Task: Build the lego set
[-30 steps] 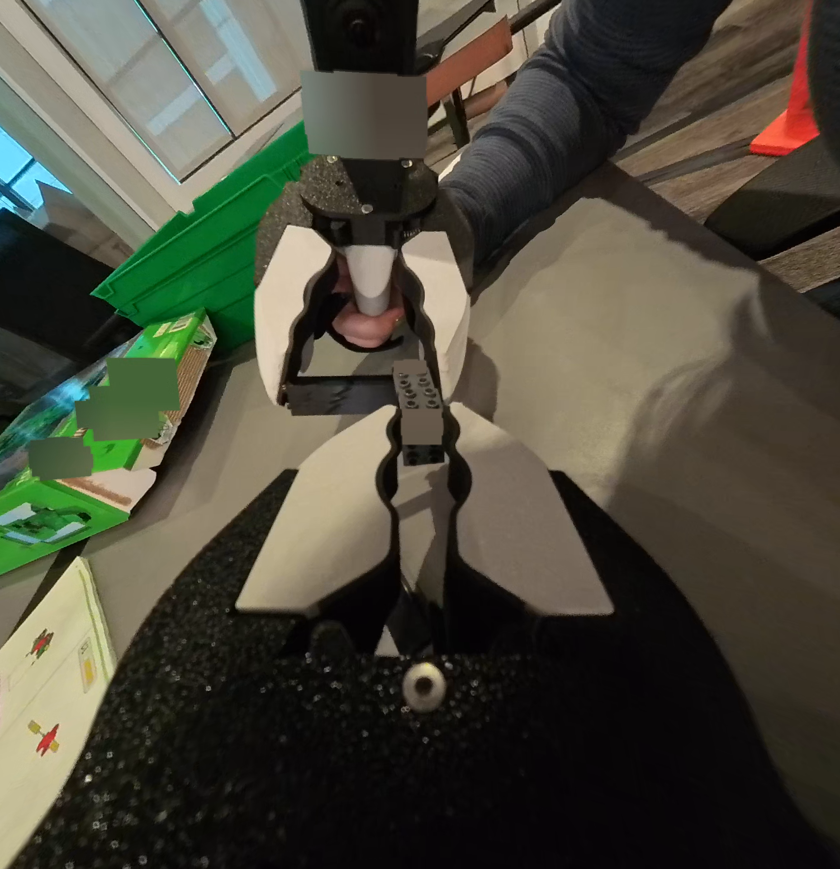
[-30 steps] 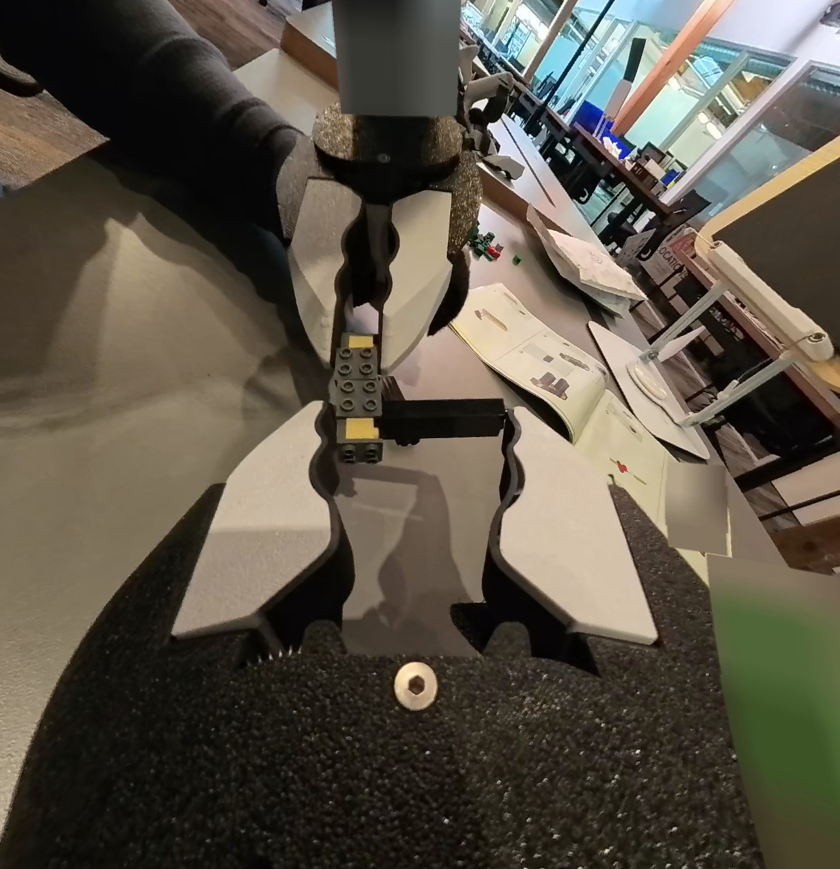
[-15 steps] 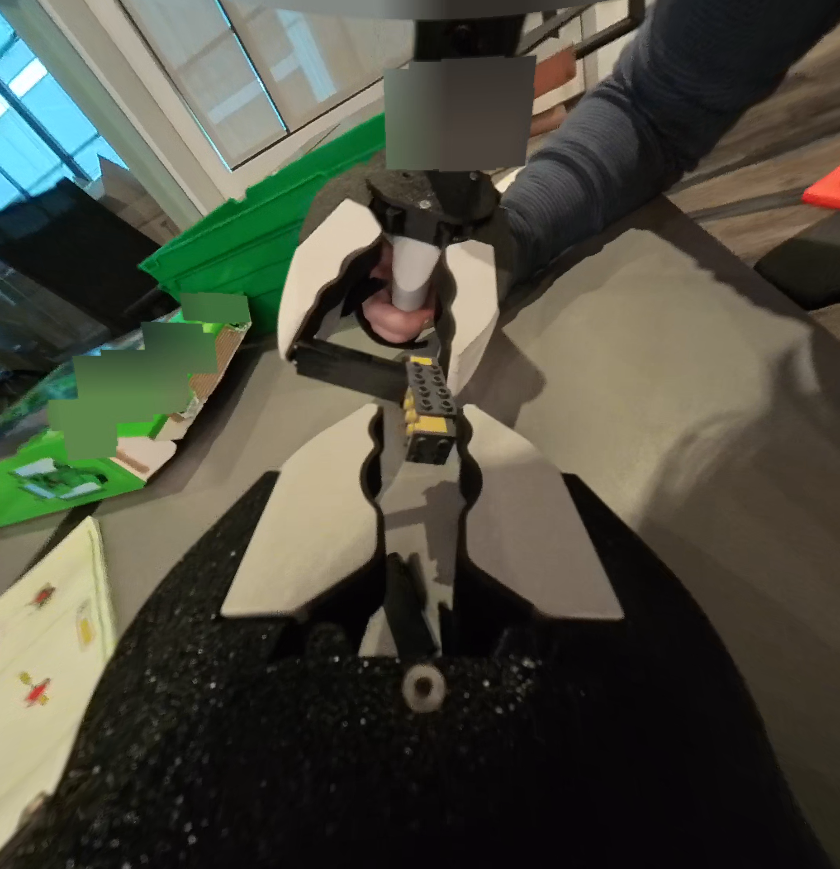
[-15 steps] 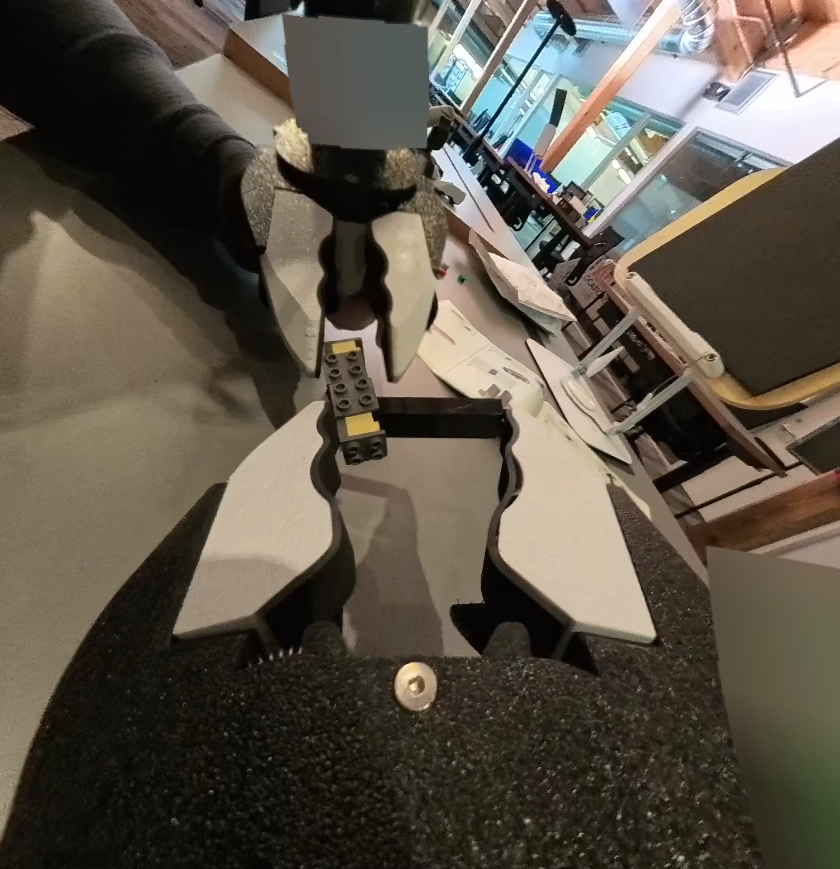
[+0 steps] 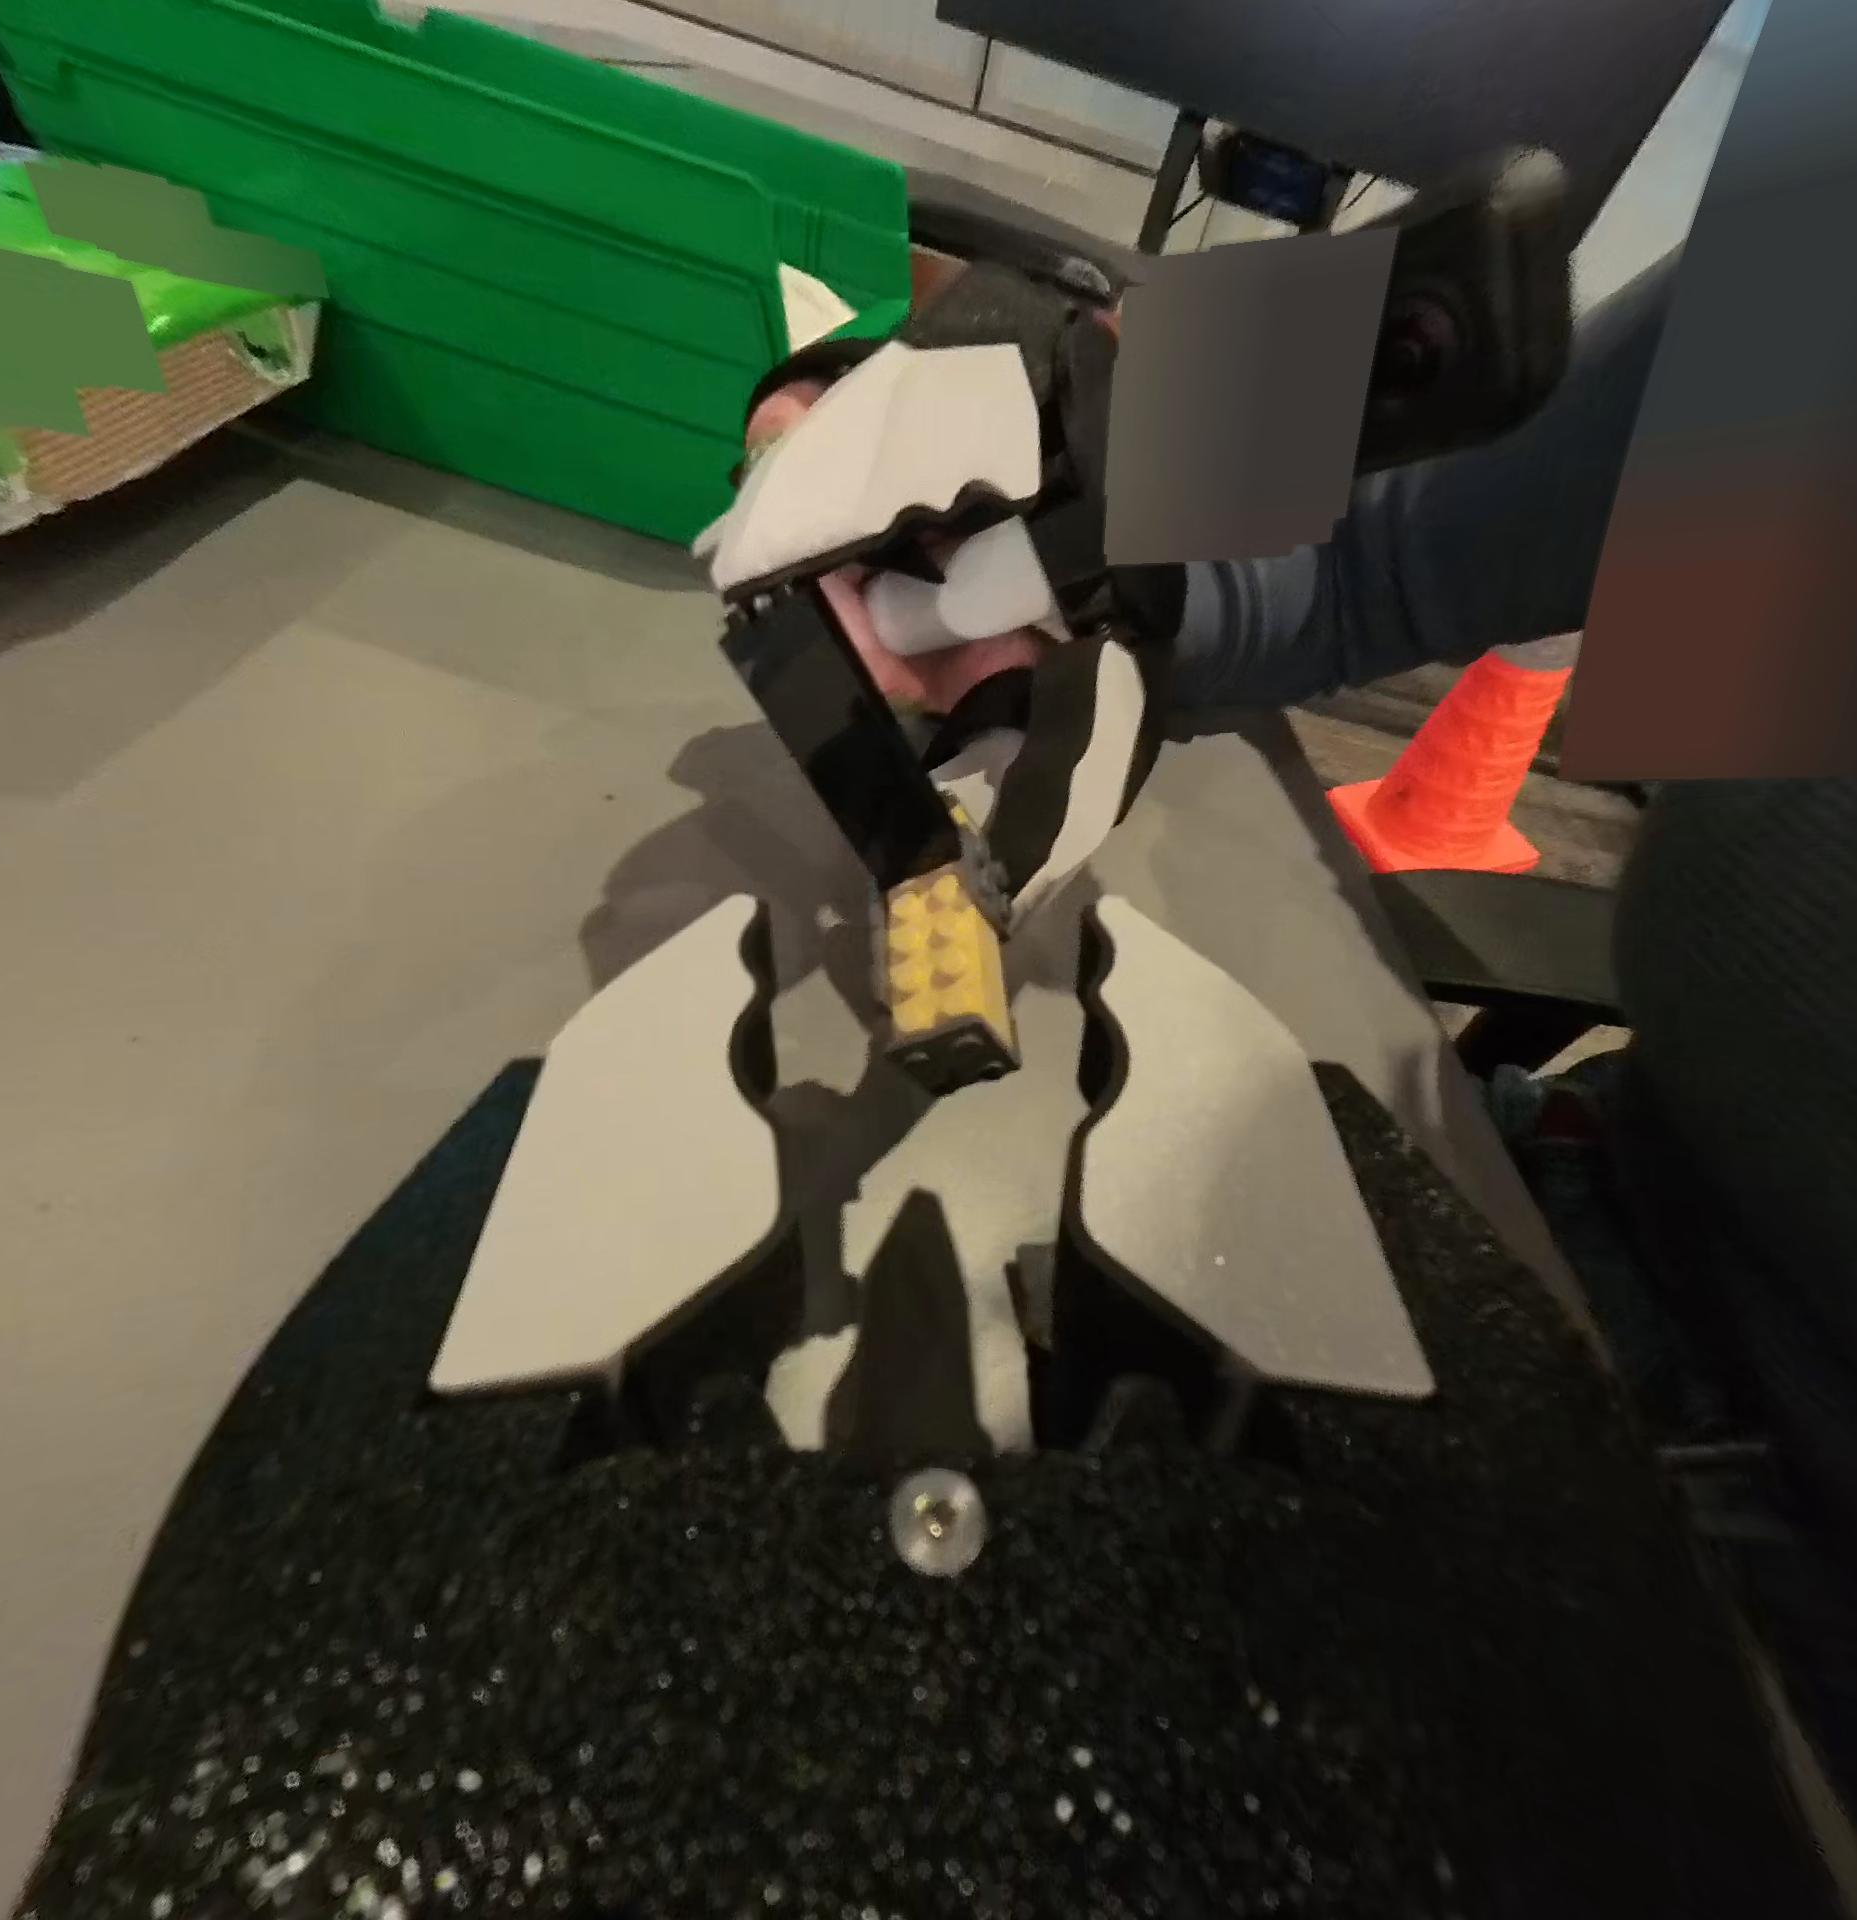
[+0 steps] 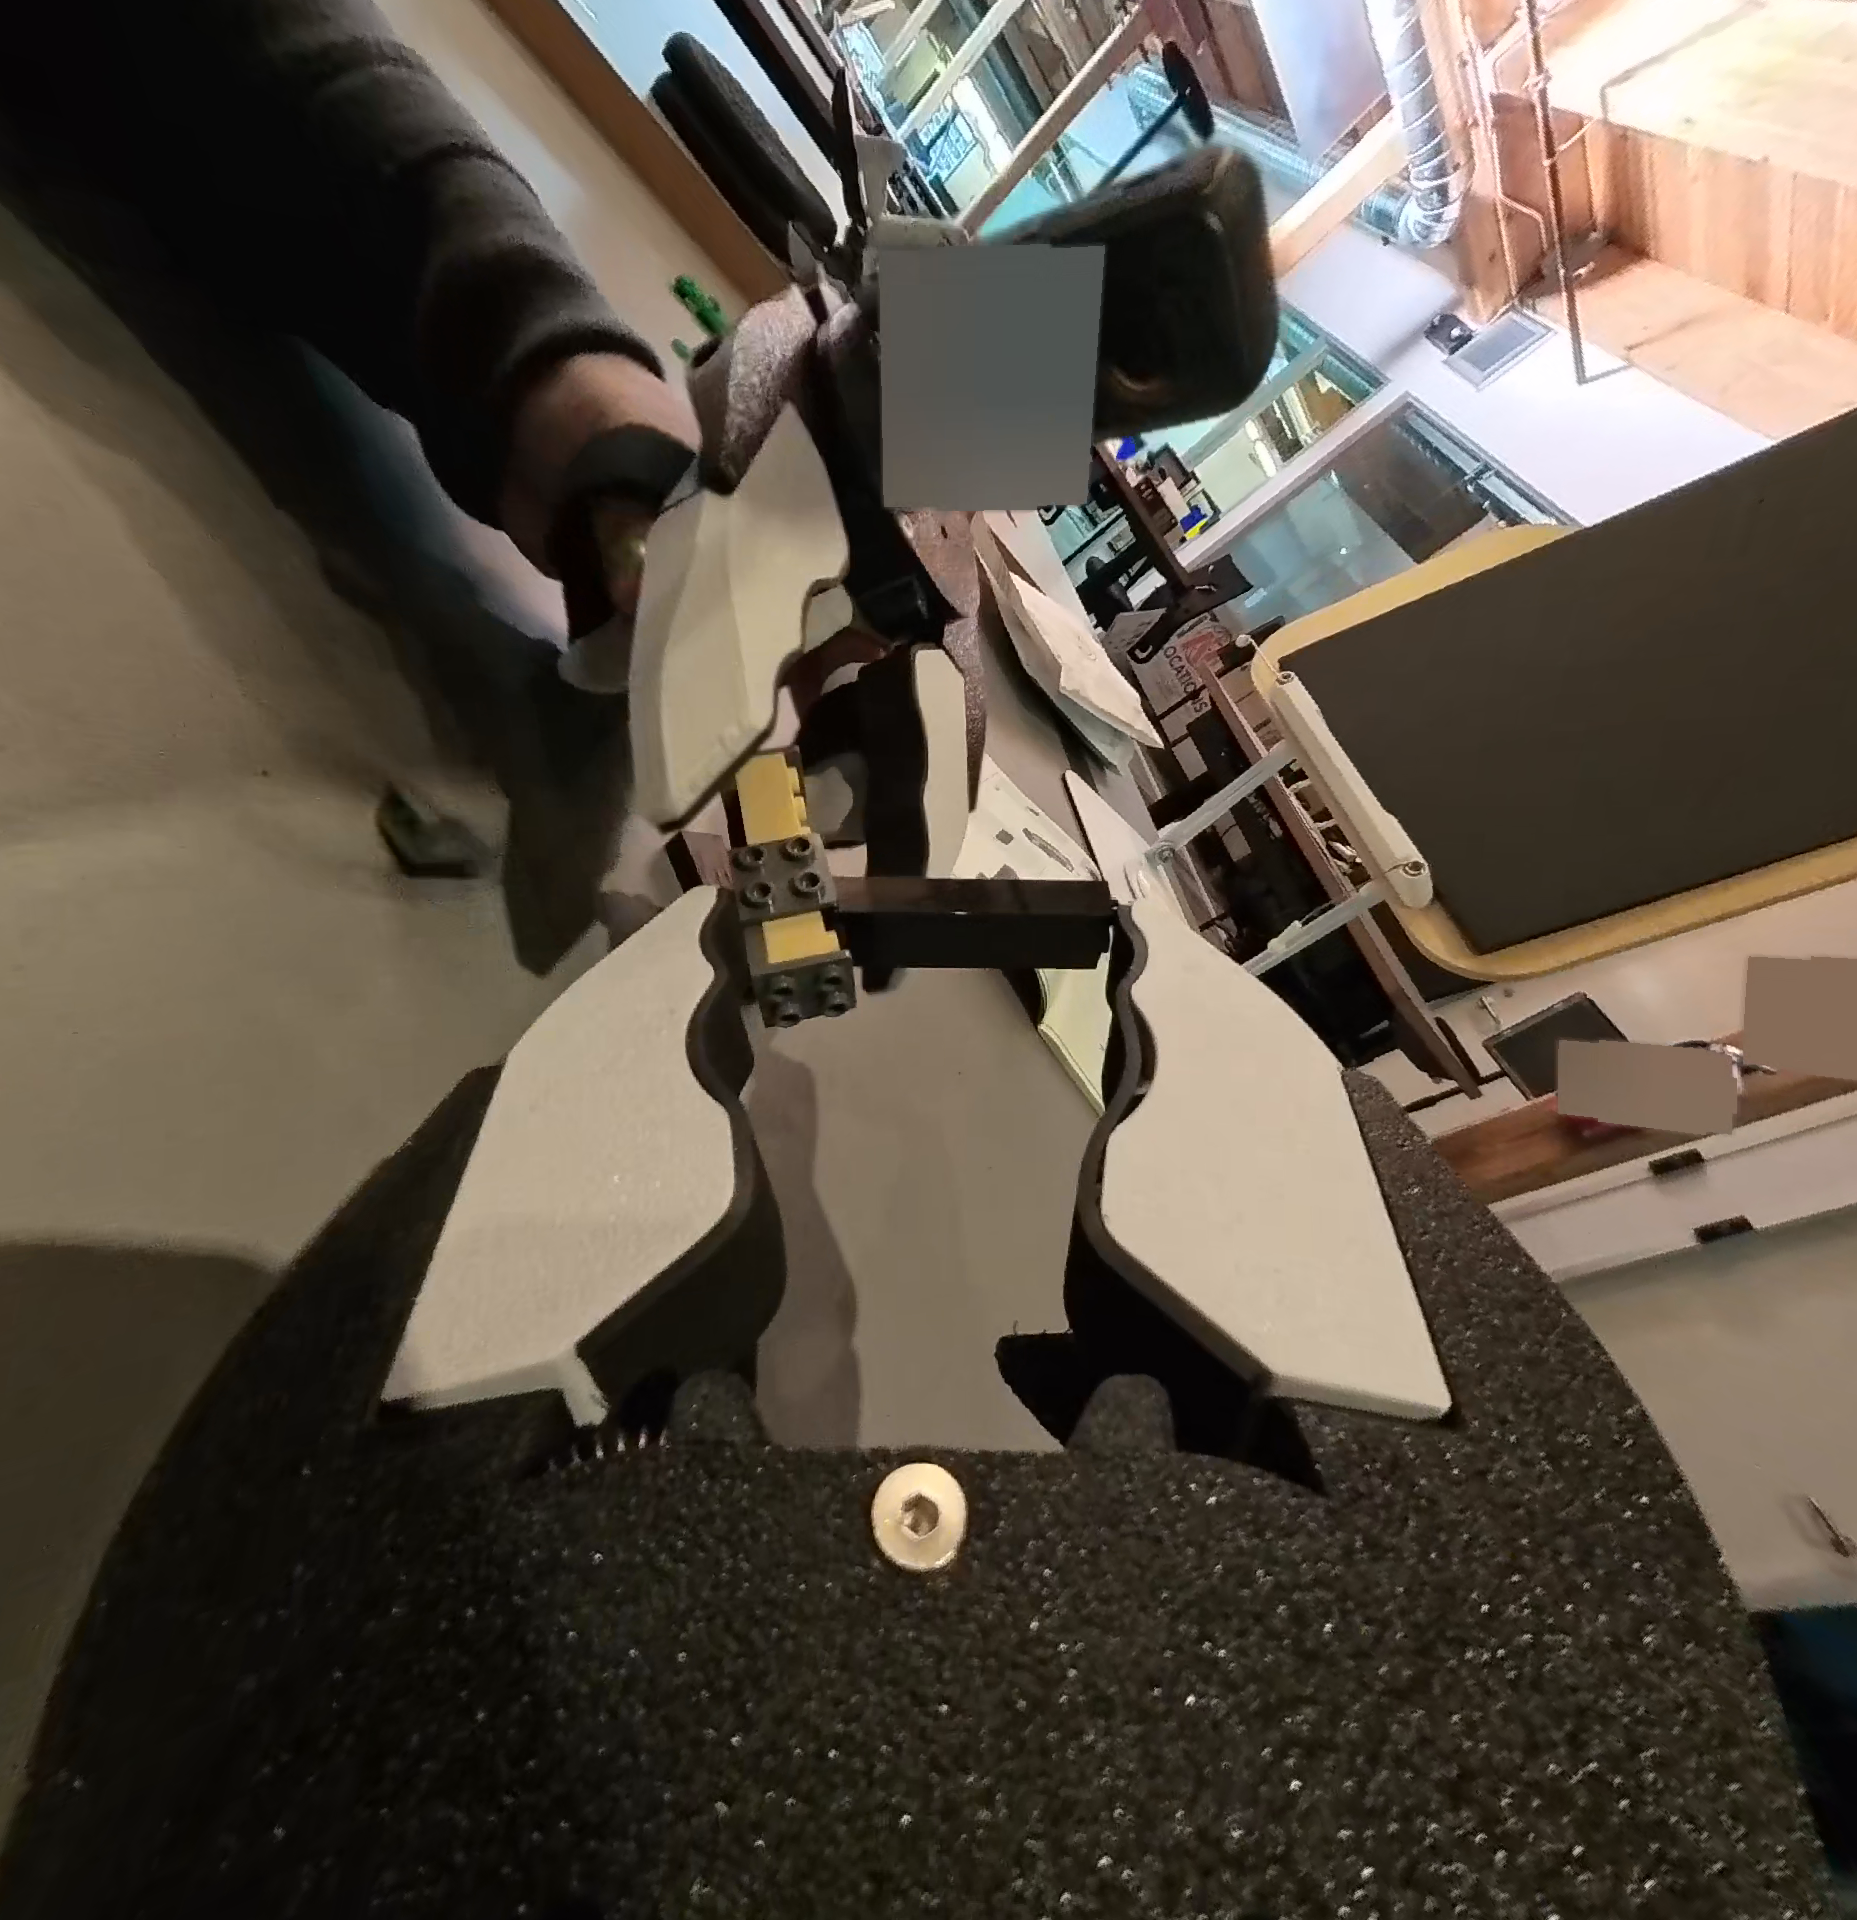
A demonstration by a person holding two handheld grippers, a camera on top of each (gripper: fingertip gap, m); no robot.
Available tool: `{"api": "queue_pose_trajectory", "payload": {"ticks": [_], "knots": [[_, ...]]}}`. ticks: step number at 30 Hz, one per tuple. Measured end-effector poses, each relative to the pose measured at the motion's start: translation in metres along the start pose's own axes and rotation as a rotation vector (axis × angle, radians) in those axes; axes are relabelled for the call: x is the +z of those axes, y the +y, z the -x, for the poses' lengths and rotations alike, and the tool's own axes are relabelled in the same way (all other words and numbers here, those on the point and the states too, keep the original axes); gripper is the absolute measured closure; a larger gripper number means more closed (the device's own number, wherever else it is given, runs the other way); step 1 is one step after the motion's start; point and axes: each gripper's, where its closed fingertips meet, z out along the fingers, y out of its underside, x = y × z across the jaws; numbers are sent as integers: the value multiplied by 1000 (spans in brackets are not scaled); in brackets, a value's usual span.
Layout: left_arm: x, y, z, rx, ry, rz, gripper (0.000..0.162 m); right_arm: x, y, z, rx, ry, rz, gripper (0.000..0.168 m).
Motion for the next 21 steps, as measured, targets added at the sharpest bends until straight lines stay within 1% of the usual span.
{"api": "queue_pose_trajectory", "payload": {"ticks": [4, 6, 7, 13, 15, 21], "knots": [[0, -1, -5, -83, 75, -23, 124, 0, -1, -1, -28, 20, 0, 102], [-1, -1, -6, -102, 90, -19, 133, 0, -1, 0, -52, 21, -1, 102], [-1, 0, -5, -108, 90, -19, 135, 0, -2, 1, -60, 23, -3, 102], [-7, 1, -5, -152, 119, -21, 134, 0, -2, 0, -75, 35, -3, 102], [-8, 2, -5, -169, 131, -14, 138, -1, -3, 0, -74, 32, -6, 102], [-4, 9, -3, -114, 88, 43, 140, -1, 0, 4, -99, 0, -3, 102]]}}
